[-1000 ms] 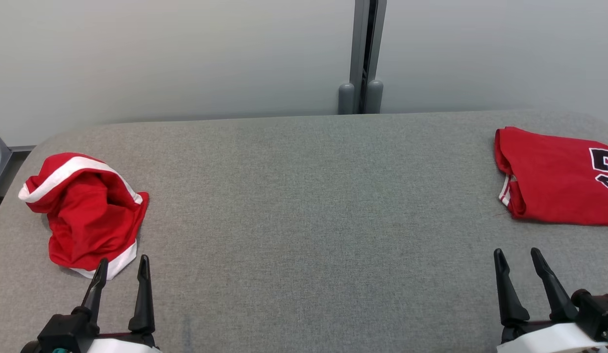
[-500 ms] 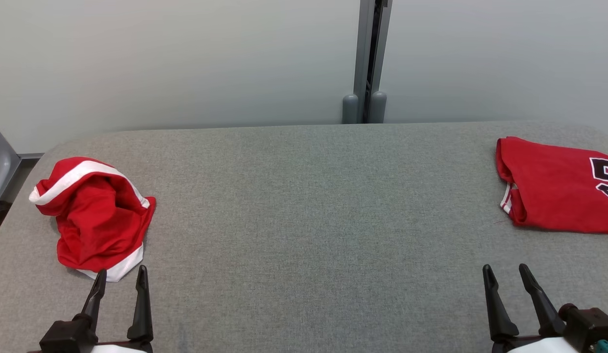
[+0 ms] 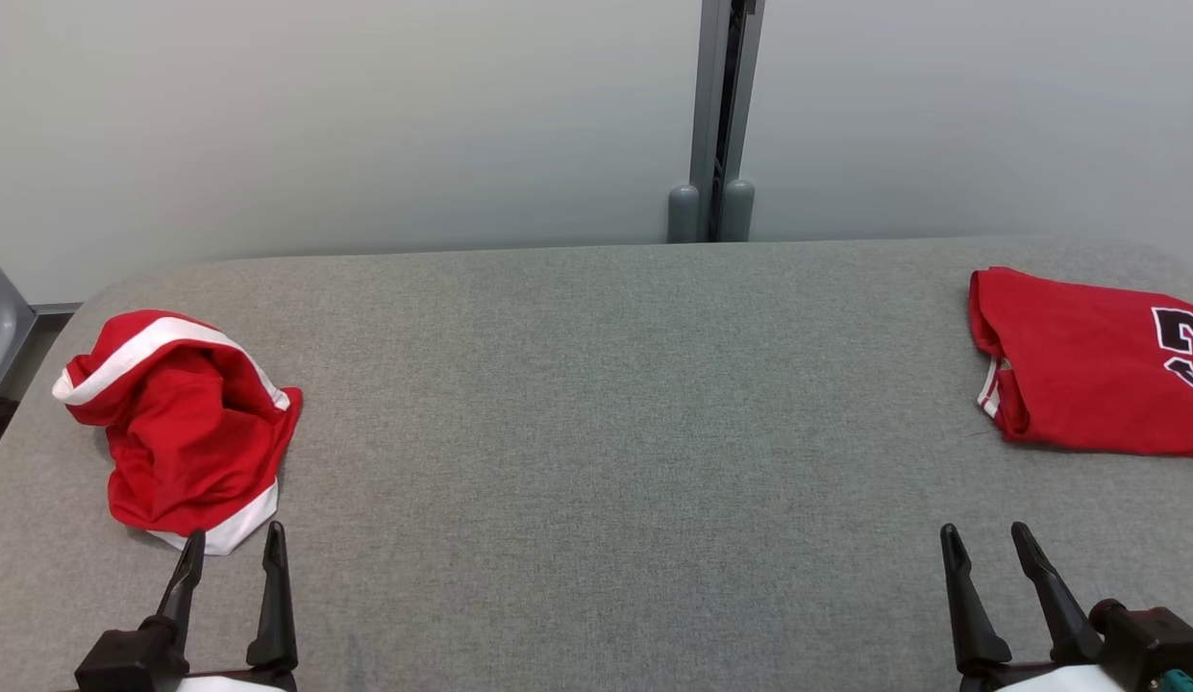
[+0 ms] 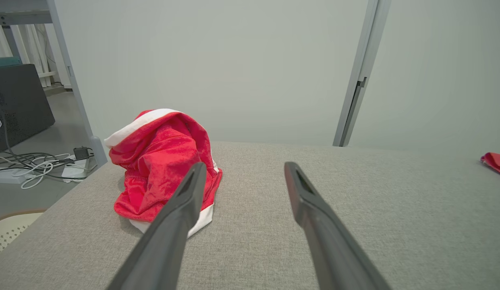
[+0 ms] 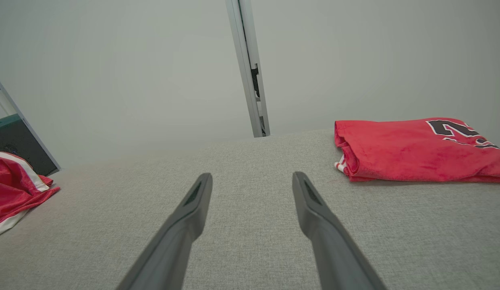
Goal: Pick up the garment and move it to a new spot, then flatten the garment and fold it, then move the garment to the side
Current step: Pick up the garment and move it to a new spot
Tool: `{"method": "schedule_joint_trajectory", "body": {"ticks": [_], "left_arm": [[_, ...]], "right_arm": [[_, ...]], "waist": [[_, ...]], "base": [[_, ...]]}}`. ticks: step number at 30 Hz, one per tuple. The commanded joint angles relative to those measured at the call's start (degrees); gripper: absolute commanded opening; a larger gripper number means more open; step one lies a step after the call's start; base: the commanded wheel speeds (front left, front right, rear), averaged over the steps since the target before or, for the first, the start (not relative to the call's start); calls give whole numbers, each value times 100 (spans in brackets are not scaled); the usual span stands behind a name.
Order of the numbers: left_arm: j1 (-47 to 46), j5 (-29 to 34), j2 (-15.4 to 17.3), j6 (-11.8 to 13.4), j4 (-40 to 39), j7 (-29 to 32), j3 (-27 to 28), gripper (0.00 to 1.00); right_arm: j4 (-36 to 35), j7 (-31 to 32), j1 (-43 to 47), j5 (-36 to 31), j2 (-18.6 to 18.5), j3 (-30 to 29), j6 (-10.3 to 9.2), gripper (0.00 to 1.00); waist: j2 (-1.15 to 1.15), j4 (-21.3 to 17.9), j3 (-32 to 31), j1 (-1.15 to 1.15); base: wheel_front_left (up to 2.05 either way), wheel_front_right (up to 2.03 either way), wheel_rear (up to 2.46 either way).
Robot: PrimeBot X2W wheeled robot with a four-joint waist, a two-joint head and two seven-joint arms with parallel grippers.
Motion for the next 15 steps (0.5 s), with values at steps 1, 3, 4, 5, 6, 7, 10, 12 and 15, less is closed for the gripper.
{"method": "schedule_joint_trajectory", "body": {"ticks": [1, 3, 4, 5, 6, 7, 10, 12, 15], "left_arm": [[-34, 18, 28, 28, -14, 1, 13, 100], [-29, 13, 26, 32, -16, 1, 7, 100], [-25, 7, 26, 30, -18, 1, 1, 100], [-21, 6, 25, 31, -18, 1, -6, 100], [-24, 4, 26, 39, -12, 1, -10, 100], [-38, 3, 26, 38, -9, 1, -16, 100], [-102, 3, 29, 62, 20, 1, -23, 100], [-120, 2, 32, 68, 24, 1, -39, 100], [-135, -17, 67, 65, 79, 1, -21, 100]], "right_arm": [[5, -12, 52, -13, -4, -24, 2, 100], [5, -12, 63, -15, -2, -20, 2, 100], [5, -12, 67, -17, -1, -21, 2, 100], [6, -13, 69, -15, 1, -21, 2, 100], [6, -13, 69, -9, 2, -23, 2, 100], [3, -13, 69, -4, 5, -18, 2, 100], [-20, -12, 63, 8, 10, -9, 2, 100], [-26, -13, 66, 24, 12, -29, 2, 100], [-5, -16, 87, 49, 16, -58, 2, 100]], "waist": [[0, 6, -1, 0], [0, 17, -1, 0], [0, 27, 1, 0], [0, 44, 2, 0], [0, 71, 3, 0], [0, 110, 7, 0], [0, 276, 24, 0], [0, 422, 36, 0], [0, 677, 42, 0]], "base": [[0, 0, 0], [0, 0, 0], [0, 0, 0], [0, 0, 0], [0, 0, 0], [0, 0, 0], [0, 0, 0], [0, 0, 0], [0, 0, 0]]}}
